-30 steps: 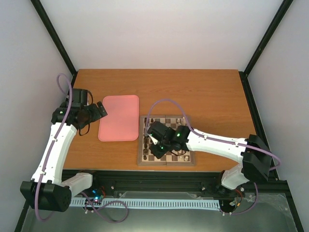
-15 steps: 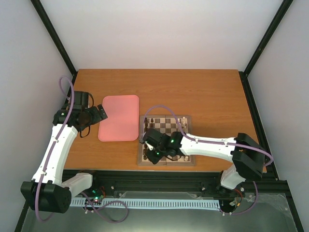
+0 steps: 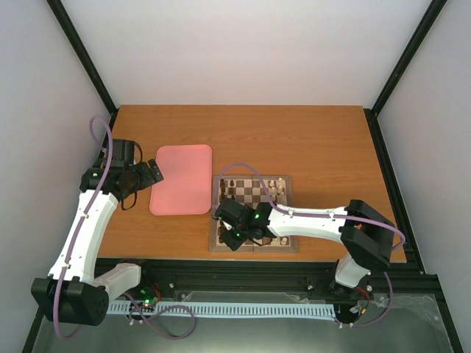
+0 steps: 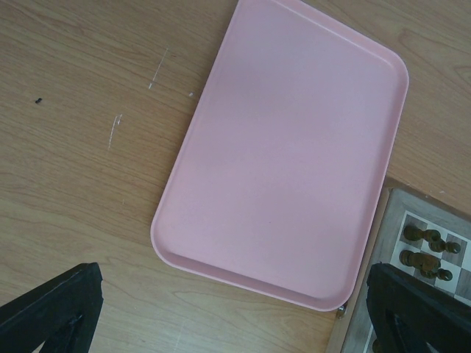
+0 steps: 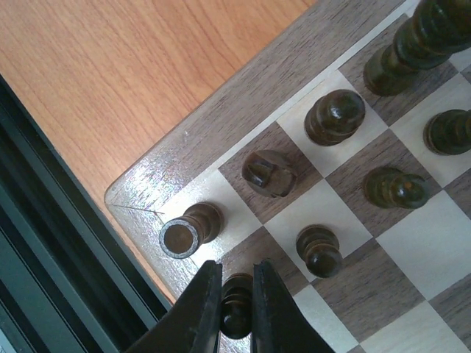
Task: Set up the chess pieces on the board
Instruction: Place the chess piece on the chessboard.
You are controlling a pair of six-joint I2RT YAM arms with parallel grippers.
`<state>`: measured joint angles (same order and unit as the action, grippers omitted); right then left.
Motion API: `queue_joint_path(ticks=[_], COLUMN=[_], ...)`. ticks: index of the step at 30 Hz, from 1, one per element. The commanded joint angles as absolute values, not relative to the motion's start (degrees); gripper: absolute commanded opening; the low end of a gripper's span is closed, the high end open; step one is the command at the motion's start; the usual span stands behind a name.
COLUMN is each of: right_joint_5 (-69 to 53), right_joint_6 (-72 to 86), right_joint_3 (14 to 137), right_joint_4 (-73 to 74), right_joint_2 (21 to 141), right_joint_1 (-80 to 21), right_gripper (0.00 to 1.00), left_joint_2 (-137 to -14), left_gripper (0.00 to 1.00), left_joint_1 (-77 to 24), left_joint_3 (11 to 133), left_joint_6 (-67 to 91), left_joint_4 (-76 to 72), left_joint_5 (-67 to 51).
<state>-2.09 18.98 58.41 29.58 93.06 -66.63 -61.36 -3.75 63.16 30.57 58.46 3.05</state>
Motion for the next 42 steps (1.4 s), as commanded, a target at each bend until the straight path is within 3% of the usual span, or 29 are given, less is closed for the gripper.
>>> queue_joint_path(ticks=[1,13,20,30,32,33,35,42], right_joint_5=[0.32,-0.4,0.38,2.44,3.7,4.93,7.42,4.32], right_joint_6=[20.04,19.25,18.94,19.74,20.14,20.49,20.7,17.38], right_joint_3=[58.14,58.18,58.15,63.13,64.75,65.68,68.44,81.07], right_joint_4=[28.36,28.25,29.57,39.33,42.05,43.54,46.45,52.96], right_joint_2=[93.86,95.49,93.54,86.77,84.78,83.96,82.75,85.31], right_joint_1=[-67.3,-67.32,-67.29,-67.24,-67.24,-67.24,-66.67,-52.37], right_gripper=[0.07,0.1,0.25,0.34,0.4,0.48,0.98,1.0], left_joint_2=[-60.66,-61.48,-61.33,-61.52,-61.66,-61.81,-62.14,-65.55], left_gripper=[1.0,1.0,1.0,1.0,1.0,1.0,1.0,1.0], left_joint_1=[-3.44,-3.44,-3.43,-3.44,-3.43,-3.49,-3.49,-3.43], left_joint_3=[63.46,63.81,63.68,64.41,64.66,64.85,65.21,69.44], left_joint_6=[29.47,29.7,29.62,29.29,29.23,29.19,28.91,26.99], left_joint_4=[58.02,57.7,57.92,57.92,57.93,57.93,57.92,59.37], left_joint_5=[3.27,2.98,3.25,3.21,3.17,3.1,2.85,2.64])
